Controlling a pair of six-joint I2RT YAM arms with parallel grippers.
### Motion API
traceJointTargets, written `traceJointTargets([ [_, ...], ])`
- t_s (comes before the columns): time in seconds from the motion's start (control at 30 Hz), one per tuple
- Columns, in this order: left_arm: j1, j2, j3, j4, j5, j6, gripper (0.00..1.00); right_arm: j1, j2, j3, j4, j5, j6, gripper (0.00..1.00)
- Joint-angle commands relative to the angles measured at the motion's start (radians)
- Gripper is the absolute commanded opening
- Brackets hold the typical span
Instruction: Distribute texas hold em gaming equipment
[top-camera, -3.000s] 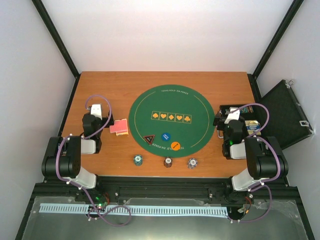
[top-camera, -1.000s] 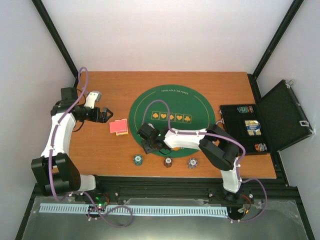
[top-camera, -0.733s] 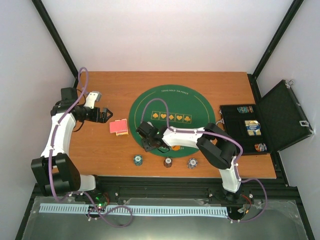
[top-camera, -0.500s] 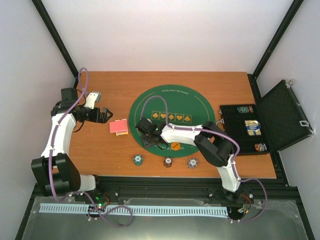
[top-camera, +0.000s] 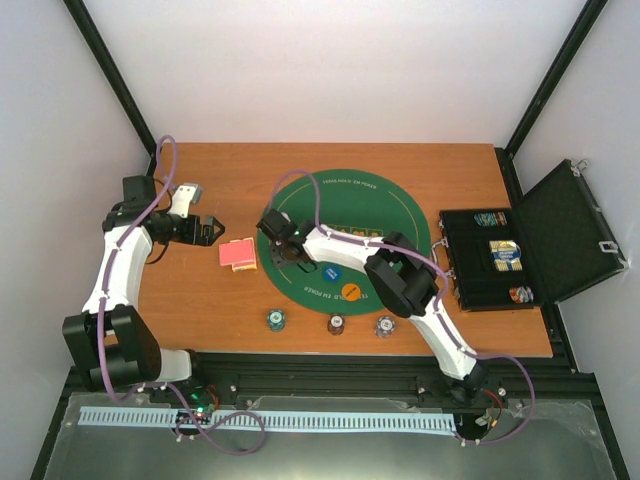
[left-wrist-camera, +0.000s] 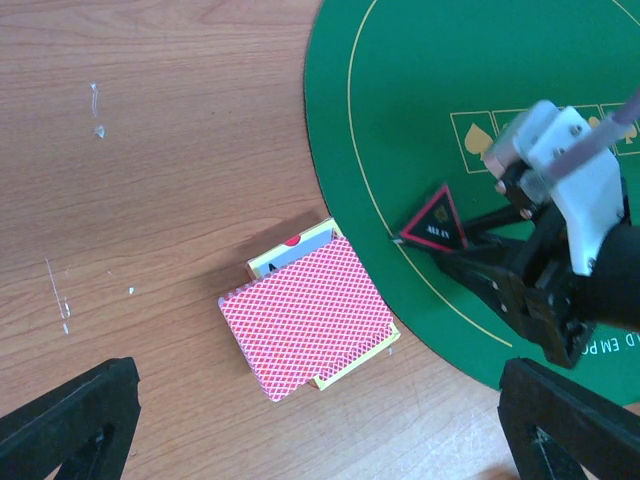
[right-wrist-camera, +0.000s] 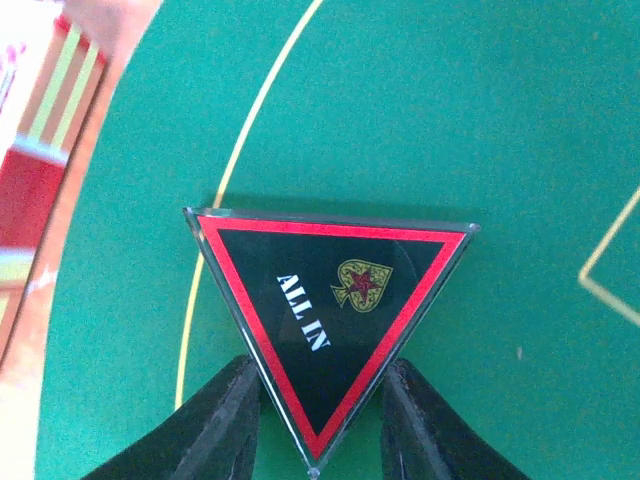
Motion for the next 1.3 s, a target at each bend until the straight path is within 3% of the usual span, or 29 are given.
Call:
traceJointTargets([
  [0.0, 0.009, -0.010, 0.027, -0.009, 0.004, -0.008, 1.00, -0.019, 0.091, 0.117, -0.053, 0.025, -0.008, 0.35],
  [0.2, 0.010, -0.016, 0.030, -0.017, 0.007, 0.003, 1.00, -0.047, 0.139, 0.225, -0.098, 0.024, 0.018, 0.37],
  [0.37, 0.010, -0.014, 0.032, -0.025, 0.010, 0.012, 1.00, -0.051, 0.068, 0.192, -0.113, 0.035, 0.010, 0.51],
  [0.47, 0.010, -0.009, 0.036, -0.034, 0.013, 0.022, 1.00, -0.049, -0.044, 0.072, -0.090, 0.064, 0.016, 0.65],
  [0.83, 0.010, 0.016, 0.054, -0.068, 0.042, 0.060, 1.00, -0.038, -0.448, -0.509, 0.030, 0.089, 0.132, 0.79],
  [0.97, 0.010, 0.024, 0.072, -0.073, 0.052, 0.051, 1.00, -0.027, -0.490, -0.595, 0.067, 0.065, 0.154, 0.79],
  [1.27, 0.009, 0.024, 0.093, -0.079, 0.061, 0.037, 1.00, -0.028, -0.452, -0.610, 0.104, 0.049, 0.134, 0.61],
])
